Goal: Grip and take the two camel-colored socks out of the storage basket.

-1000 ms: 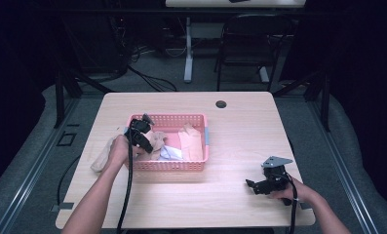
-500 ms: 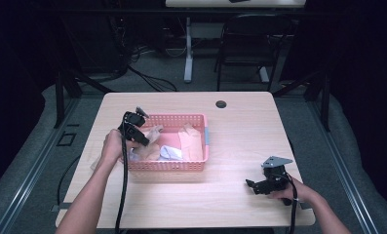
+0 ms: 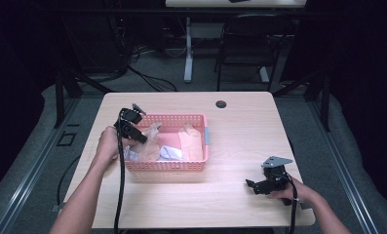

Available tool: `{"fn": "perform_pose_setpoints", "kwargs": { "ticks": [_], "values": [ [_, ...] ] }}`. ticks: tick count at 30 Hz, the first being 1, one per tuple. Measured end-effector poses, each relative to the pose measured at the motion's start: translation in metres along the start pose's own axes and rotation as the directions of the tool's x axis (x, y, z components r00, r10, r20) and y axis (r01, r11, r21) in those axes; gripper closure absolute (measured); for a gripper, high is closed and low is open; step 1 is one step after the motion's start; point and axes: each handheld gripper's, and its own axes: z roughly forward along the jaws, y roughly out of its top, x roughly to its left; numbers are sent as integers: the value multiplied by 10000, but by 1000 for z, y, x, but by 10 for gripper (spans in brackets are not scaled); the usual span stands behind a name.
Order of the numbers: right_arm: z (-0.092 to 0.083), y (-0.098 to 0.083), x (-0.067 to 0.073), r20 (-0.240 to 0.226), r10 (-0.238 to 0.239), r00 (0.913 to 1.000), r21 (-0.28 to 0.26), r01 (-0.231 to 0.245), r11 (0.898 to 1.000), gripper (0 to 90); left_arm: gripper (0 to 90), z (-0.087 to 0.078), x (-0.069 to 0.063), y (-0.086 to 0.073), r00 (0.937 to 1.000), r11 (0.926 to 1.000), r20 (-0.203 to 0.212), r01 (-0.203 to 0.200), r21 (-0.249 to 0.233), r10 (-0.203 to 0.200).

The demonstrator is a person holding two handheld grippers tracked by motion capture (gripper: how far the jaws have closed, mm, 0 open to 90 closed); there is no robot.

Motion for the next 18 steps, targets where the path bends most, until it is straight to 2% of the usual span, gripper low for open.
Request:
{"fn": "perform_pose_setpoints", "kwargs": {
  "ticks": [11, 18],
  "values": [
    [0, 0, 0, 7, -2, 10000, -1, 2, 10000, 0, 811, -37, 2, -2, 9998, 9989, -152, -158, -443, 152],
    [0, 0, 0, 6, -4, 10000, 1, 4, 10000, 0, 811, -59, 8, -8, 9994, 9965, -342, -53, -835, 25]
  ]
}}
